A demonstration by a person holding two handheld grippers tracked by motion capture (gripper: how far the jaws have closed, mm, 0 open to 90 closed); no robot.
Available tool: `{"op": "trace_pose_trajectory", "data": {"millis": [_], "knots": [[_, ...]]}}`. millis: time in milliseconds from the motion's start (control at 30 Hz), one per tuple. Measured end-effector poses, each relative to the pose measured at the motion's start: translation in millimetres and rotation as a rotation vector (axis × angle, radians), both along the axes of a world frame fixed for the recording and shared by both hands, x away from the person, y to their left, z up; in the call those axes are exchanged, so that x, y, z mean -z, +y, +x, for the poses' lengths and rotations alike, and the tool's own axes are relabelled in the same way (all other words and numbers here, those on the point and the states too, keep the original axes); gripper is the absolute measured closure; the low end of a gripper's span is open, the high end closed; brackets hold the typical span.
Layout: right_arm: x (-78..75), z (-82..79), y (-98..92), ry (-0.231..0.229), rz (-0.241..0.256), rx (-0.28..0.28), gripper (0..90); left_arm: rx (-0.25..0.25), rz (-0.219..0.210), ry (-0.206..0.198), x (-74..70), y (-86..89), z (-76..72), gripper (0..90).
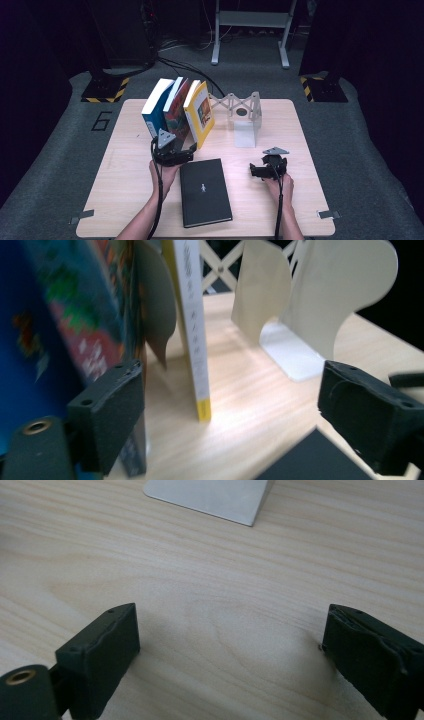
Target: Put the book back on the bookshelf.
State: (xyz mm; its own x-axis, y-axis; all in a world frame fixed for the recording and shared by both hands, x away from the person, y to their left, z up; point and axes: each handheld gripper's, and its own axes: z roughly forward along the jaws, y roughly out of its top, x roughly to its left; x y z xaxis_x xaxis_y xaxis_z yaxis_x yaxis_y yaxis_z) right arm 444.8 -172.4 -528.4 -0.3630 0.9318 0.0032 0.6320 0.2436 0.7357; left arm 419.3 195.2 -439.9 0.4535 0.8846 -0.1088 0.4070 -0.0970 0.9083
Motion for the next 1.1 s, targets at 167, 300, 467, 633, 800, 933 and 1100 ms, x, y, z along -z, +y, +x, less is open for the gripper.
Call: {"op": "trace_pose_trajectory", "data": {"millis": [167,300,467,633,800,933,1100], "knots": [[-1.2,-1.0,-1.0,0.015,0.001,-0.019,9.1,0.0,0.028,0.079,16.5,19.6,-8.4,2.8],[-3.5,-1.9,-0.5,0.047,-0.004,-0.017,6.7,-0.017,0.078,0.147,33.6,39.3,-18.5,0.2],[-7.6,-5.1,-1.5,0.099,0.03,-0.037,5.1,-0.049,0.115,0.228,55.2,58.6,-25.8,0.1],[-14.0,-10.8,2.5,0.131,0.058,-0.103,4.7,-0.05,0.165,0.297,73.4,66.7,-31.4,0.0],[-23.8,-19.2,12.7,0.15,0.074,-0.169,4.4,-0.042,0.223,0.323,85.4,67.4,-36.0,0.0],[-30.7,-24.4,22.5,0.17,0.095,-0.231,3.3,-0.062,0.238,0.307,87.8,63.9,-38.6,0.0],[-36.6,-31.1,35.8,0.192,0.122,-0.302,3.1,-0.06,0.269,0.286,89.7,62.6,-38.2,0.0]]}}
